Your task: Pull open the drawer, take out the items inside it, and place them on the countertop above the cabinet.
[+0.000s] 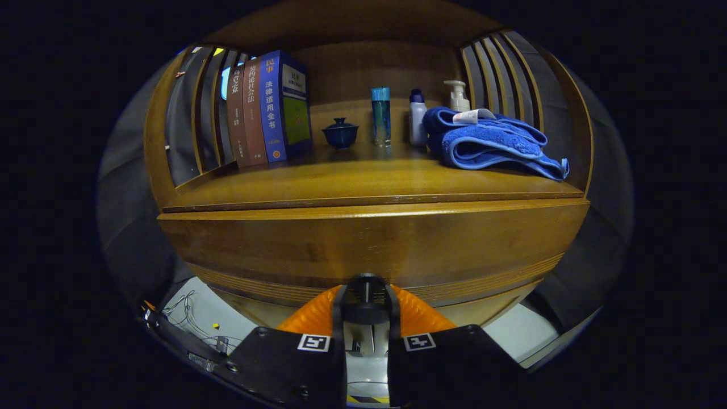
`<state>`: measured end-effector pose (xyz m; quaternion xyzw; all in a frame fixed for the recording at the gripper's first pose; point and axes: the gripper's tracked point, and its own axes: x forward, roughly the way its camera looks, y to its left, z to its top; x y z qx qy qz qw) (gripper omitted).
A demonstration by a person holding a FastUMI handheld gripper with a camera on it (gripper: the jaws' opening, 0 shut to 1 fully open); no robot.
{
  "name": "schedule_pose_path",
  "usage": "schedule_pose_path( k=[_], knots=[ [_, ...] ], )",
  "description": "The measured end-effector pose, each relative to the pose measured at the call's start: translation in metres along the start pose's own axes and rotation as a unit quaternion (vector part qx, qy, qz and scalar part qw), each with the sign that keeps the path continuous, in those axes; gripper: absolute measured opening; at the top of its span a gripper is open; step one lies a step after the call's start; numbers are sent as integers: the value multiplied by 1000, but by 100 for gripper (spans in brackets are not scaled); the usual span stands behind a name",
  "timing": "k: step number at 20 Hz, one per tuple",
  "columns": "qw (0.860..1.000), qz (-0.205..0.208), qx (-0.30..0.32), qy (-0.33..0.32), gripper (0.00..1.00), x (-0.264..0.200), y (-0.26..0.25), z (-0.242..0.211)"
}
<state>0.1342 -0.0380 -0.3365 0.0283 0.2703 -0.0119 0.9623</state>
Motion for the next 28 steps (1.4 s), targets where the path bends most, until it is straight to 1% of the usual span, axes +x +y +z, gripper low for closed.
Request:
schedule_pose_path(
  k=[5,15,21,28],
  knots=[
    [1000,-3,-7,13,32,-24,-1,-13],
    [999,-1,-9,48,32,-101,-2,-50],
    [998,-1,-2,63,32,-137,-1,-69],
    [996,0,3,84,32,-169,-3,-90]
  ],
)
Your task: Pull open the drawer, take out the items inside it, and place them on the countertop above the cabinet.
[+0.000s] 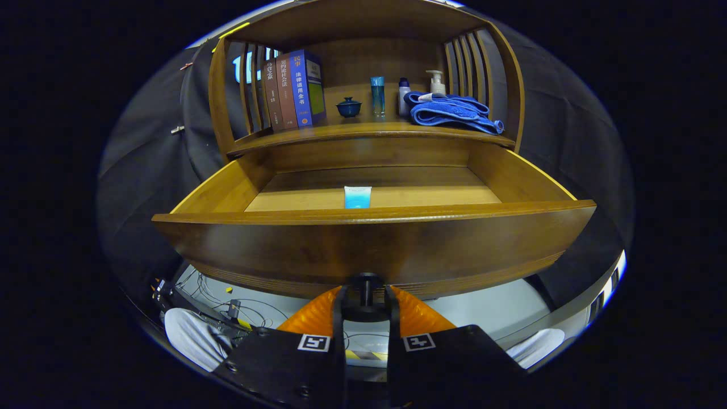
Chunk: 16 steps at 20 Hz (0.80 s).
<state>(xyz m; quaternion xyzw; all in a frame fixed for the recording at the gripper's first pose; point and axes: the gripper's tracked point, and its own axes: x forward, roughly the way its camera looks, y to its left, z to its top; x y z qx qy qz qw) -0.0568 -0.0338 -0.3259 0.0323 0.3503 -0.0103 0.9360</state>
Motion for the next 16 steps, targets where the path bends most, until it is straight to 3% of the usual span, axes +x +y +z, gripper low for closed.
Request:
schedule_pose_path(
  k=[8,10,15,16],
  knots=[
    [1000,-2,-4,23,32,-2,-1,-17],
    [1000,-5,3,30,43,-2,-4,-20],
    [998,-30,25,47,100,-33,-13,-24],
    [998,-28,32,44,100,-45,-11,-17]
  ],
)
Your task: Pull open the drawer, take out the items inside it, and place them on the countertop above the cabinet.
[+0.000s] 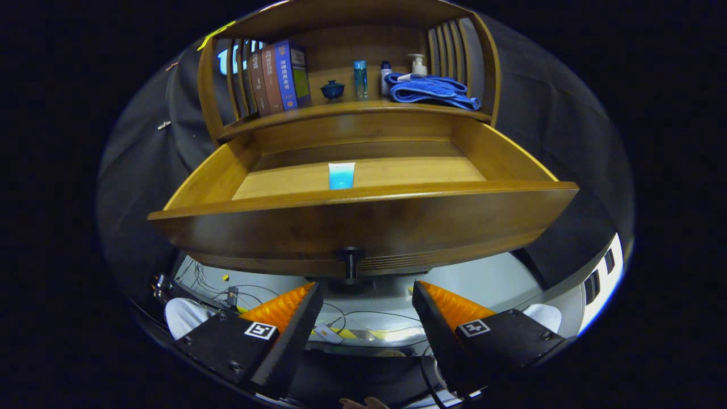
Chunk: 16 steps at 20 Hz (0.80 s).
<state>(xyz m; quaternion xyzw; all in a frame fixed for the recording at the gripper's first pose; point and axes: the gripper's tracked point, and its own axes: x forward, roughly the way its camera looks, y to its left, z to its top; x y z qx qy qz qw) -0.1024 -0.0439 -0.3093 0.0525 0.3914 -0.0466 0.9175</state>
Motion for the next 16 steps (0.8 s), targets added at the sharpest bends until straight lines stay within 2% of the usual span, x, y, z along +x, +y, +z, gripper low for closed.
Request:
schedule_pose_path(
  k=[3,6,9,16],
  knots=[
    [1000,5,-3,-30,100,-30,7,43],
    [997,25,-7,-68,100,-35,22,103],
    [997,33,-10,-64,99,-3,34,144],
    [998,35,-12,48,100,101,55,156]
  ],
)
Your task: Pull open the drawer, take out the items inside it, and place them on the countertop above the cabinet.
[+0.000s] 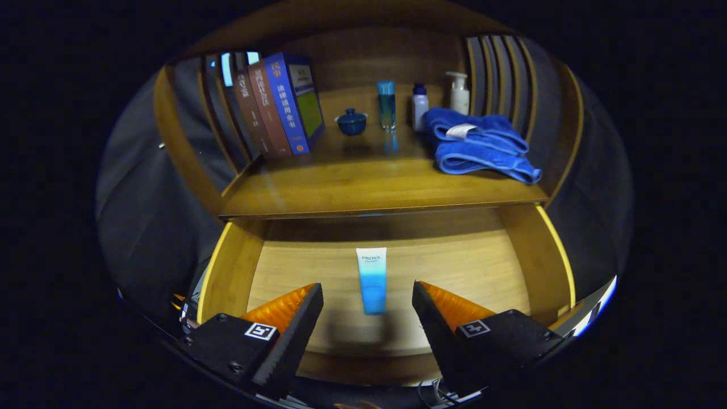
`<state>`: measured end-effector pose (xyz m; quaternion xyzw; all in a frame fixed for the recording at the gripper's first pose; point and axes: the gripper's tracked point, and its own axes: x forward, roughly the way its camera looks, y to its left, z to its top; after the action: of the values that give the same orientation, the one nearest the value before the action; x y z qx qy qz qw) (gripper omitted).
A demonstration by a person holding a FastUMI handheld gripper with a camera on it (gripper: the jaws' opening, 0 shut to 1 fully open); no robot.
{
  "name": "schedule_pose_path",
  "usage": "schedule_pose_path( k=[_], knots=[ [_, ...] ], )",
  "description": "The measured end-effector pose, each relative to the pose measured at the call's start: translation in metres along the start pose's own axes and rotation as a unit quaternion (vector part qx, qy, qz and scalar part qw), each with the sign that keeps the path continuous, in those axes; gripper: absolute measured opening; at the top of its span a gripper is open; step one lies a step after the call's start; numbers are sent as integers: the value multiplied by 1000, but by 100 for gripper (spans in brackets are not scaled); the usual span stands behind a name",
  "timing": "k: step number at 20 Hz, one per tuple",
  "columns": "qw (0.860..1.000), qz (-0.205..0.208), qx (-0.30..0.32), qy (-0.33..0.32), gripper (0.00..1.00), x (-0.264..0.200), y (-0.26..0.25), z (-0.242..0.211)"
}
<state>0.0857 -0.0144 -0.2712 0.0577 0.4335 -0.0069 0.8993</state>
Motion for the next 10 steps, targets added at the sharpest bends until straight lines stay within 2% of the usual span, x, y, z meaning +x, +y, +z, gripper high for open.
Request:
schedule_pose_path(
  k=[5,10],
  knots=[
    [994,-8,7,105,100,51,-1,-15],
    [983,-24,8,181,100,75,-5,-37]
  ],
)
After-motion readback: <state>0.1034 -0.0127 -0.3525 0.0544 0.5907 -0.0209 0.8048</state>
